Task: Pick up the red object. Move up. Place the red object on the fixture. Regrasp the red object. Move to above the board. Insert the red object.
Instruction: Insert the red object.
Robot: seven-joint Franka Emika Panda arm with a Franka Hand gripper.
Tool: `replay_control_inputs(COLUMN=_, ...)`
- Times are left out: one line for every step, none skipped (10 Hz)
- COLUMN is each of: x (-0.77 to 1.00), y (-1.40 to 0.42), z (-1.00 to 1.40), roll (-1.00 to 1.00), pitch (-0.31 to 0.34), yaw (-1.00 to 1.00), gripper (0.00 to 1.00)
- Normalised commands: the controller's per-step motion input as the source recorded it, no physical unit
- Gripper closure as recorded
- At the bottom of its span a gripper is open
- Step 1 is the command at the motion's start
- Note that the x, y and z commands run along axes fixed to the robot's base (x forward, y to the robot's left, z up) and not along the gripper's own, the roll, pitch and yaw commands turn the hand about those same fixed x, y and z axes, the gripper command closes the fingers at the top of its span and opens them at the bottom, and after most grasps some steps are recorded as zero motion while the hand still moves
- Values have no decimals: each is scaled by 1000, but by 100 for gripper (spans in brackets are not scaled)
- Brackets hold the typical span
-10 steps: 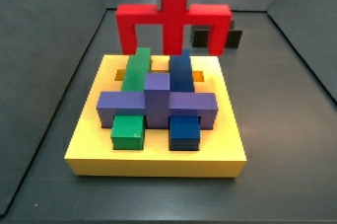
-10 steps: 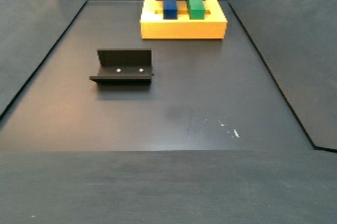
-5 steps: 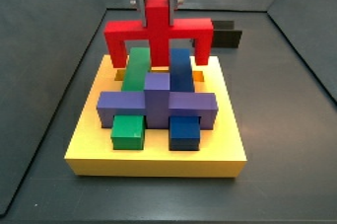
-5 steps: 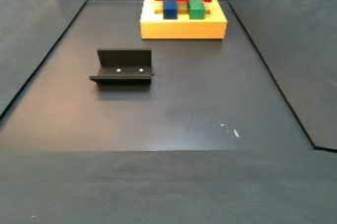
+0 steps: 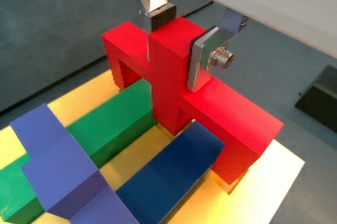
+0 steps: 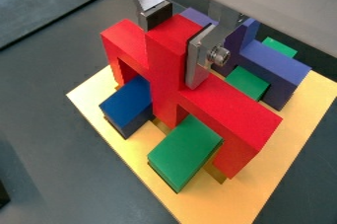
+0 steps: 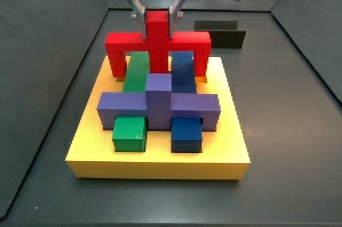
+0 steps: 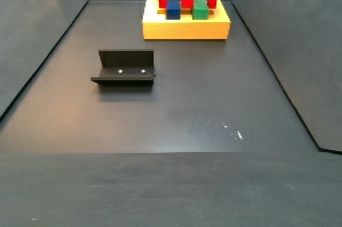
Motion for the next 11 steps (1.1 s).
replay_control_inputs(x=189, y=0, z=-377, roll=37, pitch=0, yaw=0, gripper=100)
replay_control_inputs(x=0, y=0, z=-277, roll=129, pitch=0, yaw=0, gripper=100)
replay_control_inputs(x=0, y=20, z=-260, roll=136, pitch=0, yaw=0, gripper=100)
replay_control_inputs(x=0, y=131, z=-191, roll=120, pitch=57, yaw=-34, gripper=100)
replay_control_inputs(x=-80, y=171, z=-3, roll=146, pitch=53, yaw=-69, gripper=100)
replay_control_inputs(x=-37, y=0, z=0, roll=223, pitch=29, yaw=0, gripper=100)
replay_control_inputs(x=0, y=0, z=0, roll=271, pitch=44, yaw=0, gripper=100)
replay_control_inputs(x=0, y=-80, z=111, roll=320, pitch=49, yaw=0, gripper=100)
replay_control_inputs(x=17, y=-66, z=0, roll=343, pitch=47, yaw=0, gripper=100)
replay_control_inputs(x=17, y=-31, z=0, roll=396, pitch=50, yaw=0, gripper=100)
replay_control_inputs(x=0, y=-51, z=0, roll=401, pitch=40, yaw=0, gripper=100)
